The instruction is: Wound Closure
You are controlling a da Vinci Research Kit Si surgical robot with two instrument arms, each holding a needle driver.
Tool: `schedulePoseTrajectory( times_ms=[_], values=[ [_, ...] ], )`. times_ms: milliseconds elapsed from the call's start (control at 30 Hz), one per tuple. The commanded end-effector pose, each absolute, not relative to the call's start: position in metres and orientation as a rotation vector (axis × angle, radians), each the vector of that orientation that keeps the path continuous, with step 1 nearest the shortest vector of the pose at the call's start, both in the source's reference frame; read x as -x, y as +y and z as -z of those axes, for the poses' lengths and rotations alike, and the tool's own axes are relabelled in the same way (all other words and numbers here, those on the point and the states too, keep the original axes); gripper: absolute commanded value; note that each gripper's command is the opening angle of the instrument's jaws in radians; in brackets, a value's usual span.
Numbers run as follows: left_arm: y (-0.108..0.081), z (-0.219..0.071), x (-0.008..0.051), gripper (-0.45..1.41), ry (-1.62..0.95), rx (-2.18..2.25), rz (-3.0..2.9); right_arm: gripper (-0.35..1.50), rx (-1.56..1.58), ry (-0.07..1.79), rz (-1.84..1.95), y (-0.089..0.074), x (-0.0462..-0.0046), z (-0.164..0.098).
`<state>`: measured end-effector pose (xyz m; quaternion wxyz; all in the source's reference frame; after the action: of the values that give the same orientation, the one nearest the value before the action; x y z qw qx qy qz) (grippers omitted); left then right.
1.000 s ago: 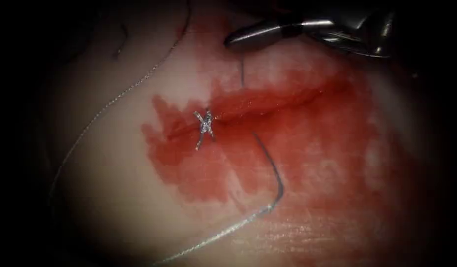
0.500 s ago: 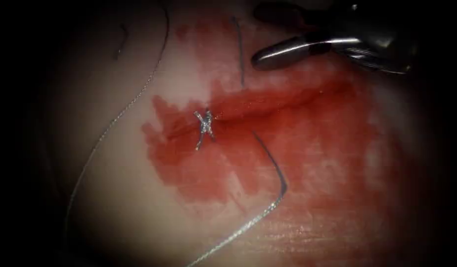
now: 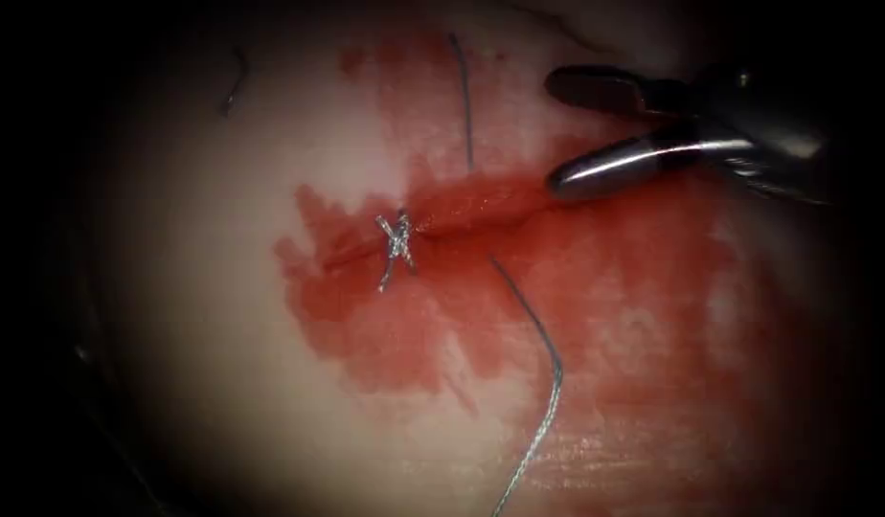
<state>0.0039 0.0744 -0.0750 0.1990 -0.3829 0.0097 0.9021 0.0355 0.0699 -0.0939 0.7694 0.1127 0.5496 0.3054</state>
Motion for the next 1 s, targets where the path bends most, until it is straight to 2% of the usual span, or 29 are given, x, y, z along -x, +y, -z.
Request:
schedulePoseTrajectory(
  times_ms=[33, 233, 367, 500, 1000],
  values=[
    [0.075, 0.074, -0.003, 0.78, 0.017, 1.014, -2.558, 1.3, -0.244, 1.197, -0.661, 0.07, -0.0364, 0.094],
    [0.075, 0.073, 0.0012, 0.77, -0.042, 1.265, -2.447, 1.3, -0.241, 1.197, -0.658, 0.069, -0.0365, 0.093],
    [0.076, 0.073, 0.006, 0.73, -0.063, 1.518, -2.264, 1.31, -0.239, 1.197, -0.655, 0.069, -0.0365, 0.093],
    [0.073, 0.071, 0.0098, 0.73, -0.187, 1.633, -2.184, 1.33, -0.237, 1.198, -0.652, 0.069, -0.0366, 0.093],
    [0.065, 0.069, 0.0171, 0.72, -0.571, 1.392, -2.021, 1.33, -0.235, 1.198, -0.65, 0.068, -0.0368, 0.093]
  ],
)
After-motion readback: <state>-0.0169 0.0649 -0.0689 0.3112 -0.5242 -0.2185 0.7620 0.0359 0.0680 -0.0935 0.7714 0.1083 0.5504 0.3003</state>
